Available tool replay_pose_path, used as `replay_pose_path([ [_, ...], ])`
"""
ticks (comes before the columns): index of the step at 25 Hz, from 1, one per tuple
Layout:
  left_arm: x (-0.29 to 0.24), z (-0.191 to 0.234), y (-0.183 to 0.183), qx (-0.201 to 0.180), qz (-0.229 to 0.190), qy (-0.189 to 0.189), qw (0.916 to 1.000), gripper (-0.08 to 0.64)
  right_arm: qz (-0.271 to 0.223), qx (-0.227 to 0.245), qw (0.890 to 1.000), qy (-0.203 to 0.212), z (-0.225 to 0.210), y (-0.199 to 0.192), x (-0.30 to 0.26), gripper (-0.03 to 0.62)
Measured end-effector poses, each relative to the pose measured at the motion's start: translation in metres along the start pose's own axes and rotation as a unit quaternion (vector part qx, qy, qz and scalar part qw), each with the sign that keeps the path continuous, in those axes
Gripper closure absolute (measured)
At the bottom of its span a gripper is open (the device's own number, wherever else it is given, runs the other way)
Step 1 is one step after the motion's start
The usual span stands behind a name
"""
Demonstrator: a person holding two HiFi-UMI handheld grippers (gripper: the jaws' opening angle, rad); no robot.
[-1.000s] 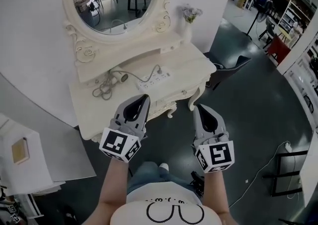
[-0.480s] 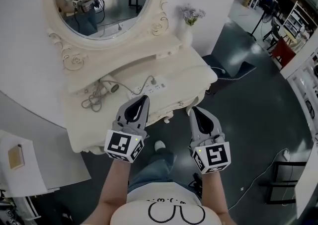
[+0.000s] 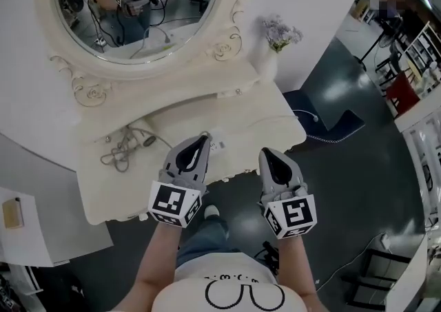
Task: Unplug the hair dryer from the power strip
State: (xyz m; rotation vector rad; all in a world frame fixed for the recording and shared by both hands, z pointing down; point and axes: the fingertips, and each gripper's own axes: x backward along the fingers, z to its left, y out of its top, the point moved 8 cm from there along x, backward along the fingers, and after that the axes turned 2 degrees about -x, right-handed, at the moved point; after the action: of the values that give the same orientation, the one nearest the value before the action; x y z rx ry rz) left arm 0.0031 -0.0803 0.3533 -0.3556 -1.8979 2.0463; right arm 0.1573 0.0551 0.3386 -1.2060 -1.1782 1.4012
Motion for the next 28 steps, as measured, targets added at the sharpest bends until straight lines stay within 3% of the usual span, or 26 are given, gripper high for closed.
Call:
replay_pose_path([
  [7,-0.038,0.025,-0.022,0.027,0.036,0.040,0.9982,0.560,0.030,0.018,0.998,0.061,-0.027,-0.010,-0.071,0.594],
  [14,-0.050,0.024,-0.044,0.040,0.066,0.070,0.9946,0.558,0.070,0.019,0.992,0.099,-0.041,-0.030,-0.104,0.594],
  [16,-0.051,0.019,-0.053,0.046,0.077,0.068,0.9936,0.521,0.080,0.016,0.990,0.114,-0.043,-0.037,-0.110,0.594],
  [18,-0.053,0.013,-0.062,0.057,0.093,0.068,0.9917,0.398,0.090,0.014,0.986,0.136,-0.045,-0.044,-0.118,0.594],
  [19,-0.053,0.010,-0.067,0.063,0.100,0.069,0.9905,0.376,0.096,0.015,0.984,0.148,-0.046,-0.047,-0.121,0.594],
  [23,-0.057,0.001,-0.083,0.063,0.111,0.088,0.9879,0.371,0.113,0.018,0.975,0.191,-0.051,-0.059,-0.138,0.594],
  [28,-0.064,0.001,-0.112,0.097,0.127,0.159,0.9743,0.371,0.128,0.028,0.956,0.263,-0.054,-0.074,-0.160,0.594],
])
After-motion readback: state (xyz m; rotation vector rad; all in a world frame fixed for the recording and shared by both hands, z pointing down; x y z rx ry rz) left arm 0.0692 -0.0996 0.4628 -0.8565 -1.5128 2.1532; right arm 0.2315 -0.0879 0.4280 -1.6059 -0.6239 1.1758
